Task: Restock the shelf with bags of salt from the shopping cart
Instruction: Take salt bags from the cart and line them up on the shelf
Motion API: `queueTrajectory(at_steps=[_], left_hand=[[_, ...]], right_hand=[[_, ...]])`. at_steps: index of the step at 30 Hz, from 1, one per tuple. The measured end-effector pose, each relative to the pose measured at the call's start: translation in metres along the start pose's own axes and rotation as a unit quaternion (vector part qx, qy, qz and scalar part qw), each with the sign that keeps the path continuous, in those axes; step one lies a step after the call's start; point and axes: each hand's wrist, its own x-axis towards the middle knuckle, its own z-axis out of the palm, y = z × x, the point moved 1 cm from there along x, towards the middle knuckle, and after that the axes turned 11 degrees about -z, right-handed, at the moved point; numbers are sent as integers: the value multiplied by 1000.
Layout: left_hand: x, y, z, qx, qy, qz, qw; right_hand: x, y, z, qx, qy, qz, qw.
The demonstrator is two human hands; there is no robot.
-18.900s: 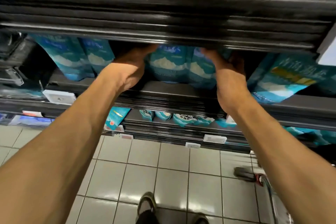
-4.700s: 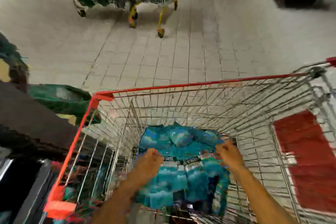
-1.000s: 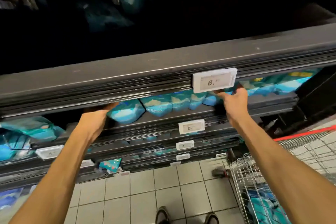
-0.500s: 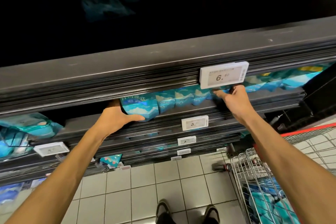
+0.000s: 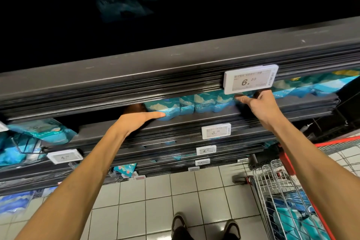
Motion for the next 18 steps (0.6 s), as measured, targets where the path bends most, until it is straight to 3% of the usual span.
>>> queueTrajectory(at_steps=[7,13,18], left_hand=[[2,-1,0,6,-1,8,1000],[-4,-7,3,-37,39,90,994],[-21,-14,1,12,87,193,977]], right_hand=[[-5,-5,-4,7,-15,-17,1000],[-10,-6,-4,8,-11,-43,999],[-17,2,-7,22,8,-36,999]])
